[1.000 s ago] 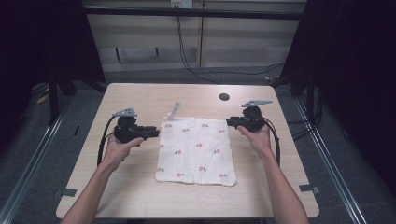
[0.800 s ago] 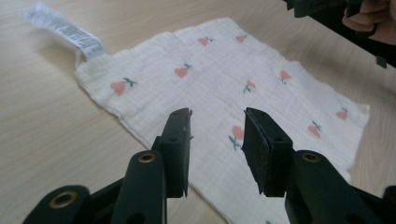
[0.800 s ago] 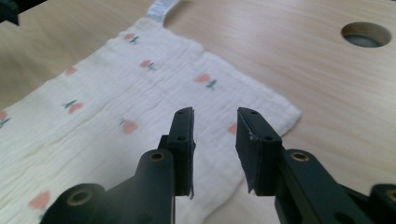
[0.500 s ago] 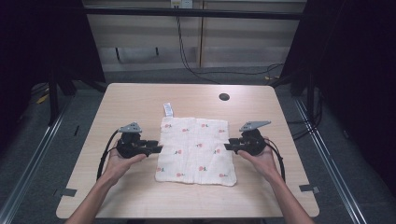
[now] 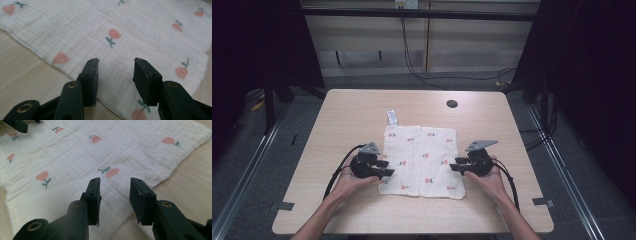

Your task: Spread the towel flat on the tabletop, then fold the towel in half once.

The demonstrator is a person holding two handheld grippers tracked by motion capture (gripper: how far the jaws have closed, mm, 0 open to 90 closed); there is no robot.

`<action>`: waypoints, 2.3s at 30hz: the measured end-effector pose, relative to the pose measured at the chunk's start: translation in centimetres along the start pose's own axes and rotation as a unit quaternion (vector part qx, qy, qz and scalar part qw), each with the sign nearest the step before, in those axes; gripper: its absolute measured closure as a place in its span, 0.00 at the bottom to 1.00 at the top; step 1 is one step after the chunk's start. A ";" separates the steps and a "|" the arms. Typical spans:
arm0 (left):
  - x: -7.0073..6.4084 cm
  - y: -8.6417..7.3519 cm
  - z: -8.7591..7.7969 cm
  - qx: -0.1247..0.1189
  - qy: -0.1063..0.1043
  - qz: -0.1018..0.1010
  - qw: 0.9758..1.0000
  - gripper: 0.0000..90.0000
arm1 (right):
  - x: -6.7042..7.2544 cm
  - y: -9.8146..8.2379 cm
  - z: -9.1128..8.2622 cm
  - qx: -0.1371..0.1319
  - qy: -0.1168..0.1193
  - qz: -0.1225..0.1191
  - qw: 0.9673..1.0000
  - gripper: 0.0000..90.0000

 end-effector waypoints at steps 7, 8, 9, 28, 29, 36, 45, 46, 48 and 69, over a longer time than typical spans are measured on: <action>-0.8 -0.9 -0.2 0.007 0.008 0.024 1.000 0.63 | 0.6 -0.2 0.7 0.019 -0.006 -0.026 0.999 0.66; -0.9 -1.0 -0.3 0.005 0.008 0.028 1.000 0.68 | 0.7 -0.2 0.8 0.019 -0.011 -0.034 0.999 0.67; -0.9 -1.1 -0.4 0.007 0.013 0.030 0.999 0.75 | 0.9 -0.2 0.8 0.024 -0.014 -0.042 0.999 0.74; -2.4 -2.4 -1.5 0.038 -0.028 0.037 0.998 1.00 | 3.3 -1.6 -2.5 0.025 0.036 -0.021 0.999 1.00; -2.7 -2.5 -1.7 0.034 -0.038 0.034 0.998 1.00 | 3.7 -1.6 -2.9 0.026 0.036 -0.028 0.999 1.00; -3.6 -3.3 -2.1 0.041 -0.047 0.039 0.997 1.00 | 4.8 -2.2 -3.3 0.026 0.043 -0.033 0.998 0.99; -3.4 -3.6 -2.7 0.023 -0.064 0.009 0.998 0.83 | 5.2 -1.6 -3.7 0.010 0.044 -0.031 0.998 0.84; -3.1 -3.3 -2.9 0.016 -0.059 0.002 0.998 0.80 | 4.8 -1.4 -3.8 0.002 0.043 -0.029 0.999 0.84; -2.9 -2.9 -3.1 0.009 -0.043 0.000 0.999 0.75 | 4.2 -1.2 -3.9 -0.006 0.039 -0.022 0.999 0.82; 1.0 -0.4 -4.1 -0.041 0.013 -0.056 0.997 0.59 | -1.7 1.2 -2.5 -0.022 0.000 0.010 1.000 0.68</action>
Point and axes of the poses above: each handheld gripper's, and its own axes: z roughly forward along the jaws, y roughly out of its top, x roughly to its left, the point moved 2 cm from there along z, roughly forward along the jaws, and after that the axes turned 15 degrees about -z, right-handed, at the moved point
